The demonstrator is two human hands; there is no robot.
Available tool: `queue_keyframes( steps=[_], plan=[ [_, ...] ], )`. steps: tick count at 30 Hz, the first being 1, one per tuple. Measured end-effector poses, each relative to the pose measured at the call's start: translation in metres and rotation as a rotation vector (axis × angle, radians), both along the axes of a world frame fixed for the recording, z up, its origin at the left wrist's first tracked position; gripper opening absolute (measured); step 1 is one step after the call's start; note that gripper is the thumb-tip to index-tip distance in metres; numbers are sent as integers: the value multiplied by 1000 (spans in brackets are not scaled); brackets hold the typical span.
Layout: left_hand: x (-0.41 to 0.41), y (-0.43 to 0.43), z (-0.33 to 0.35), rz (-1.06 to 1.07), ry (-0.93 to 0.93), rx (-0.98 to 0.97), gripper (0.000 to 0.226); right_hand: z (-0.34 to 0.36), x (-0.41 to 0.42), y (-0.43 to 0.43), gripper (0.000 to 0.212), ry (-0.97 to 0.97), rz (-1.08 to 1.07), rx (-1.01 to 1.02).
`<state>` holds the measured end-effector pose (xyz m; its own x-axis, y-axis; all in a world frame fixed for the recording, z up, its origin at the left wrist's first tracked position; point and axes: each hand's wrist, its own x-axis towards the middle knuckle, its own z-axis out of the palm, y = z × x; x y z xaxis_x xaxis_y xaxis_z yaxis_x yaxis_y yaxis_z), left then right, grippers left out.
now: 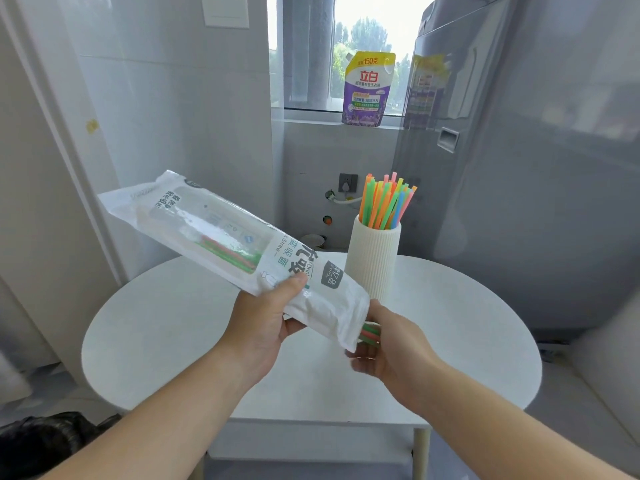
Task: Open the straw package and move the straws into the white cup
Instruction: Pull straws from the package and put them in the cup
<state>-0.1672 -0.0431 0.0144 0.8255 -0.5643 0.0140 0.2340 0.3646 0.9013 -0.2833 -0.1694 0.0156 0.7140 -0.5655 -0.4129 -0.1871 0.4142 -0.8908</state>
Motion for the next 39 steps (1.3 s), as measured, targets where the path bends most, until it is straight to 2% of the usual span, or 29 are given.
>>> queue_keyframes(
  steps=[3, 8, 14, 17, 25, 28, 32, 36, 39],
  plan=[
    [3, 1, -1, 25, 71, -23, 33, -2, -2, -8, 24, 72, 40, -260],
    [11, 3, -3, 38, 192, -40, 30, -2, -4, -23, 21, -41, 71, -417],
    [14, 1, -4, 37, 264, -45, 29, 4, -9, -40, 11, -157, 123, -357],
    [14, 1, -4, 35, 278, -49, 28, 7, -11, -46, 6, -146, 170, -336],
    [13, 0, -4, 31, 300, -48, 25, 17, -17, -60, 7, -84, 94, -481],
    [14, -1, -3, 30, 327, -56, 23, 20, -18, -65, 6, -133, 35, -377],
    [13, -1, -3, 13, 351, -71, 23, 25, -17, -63, 7, -240, 4, -68],
    [12, -2, -2, 9, 364, -89, 22, 29, -17, -55, 25, -327, -10, 174],
    [11, -1, -1, 1, 380, -102, 17, 29, -13, -46, 24, -377, -37, 262]
  ],
)
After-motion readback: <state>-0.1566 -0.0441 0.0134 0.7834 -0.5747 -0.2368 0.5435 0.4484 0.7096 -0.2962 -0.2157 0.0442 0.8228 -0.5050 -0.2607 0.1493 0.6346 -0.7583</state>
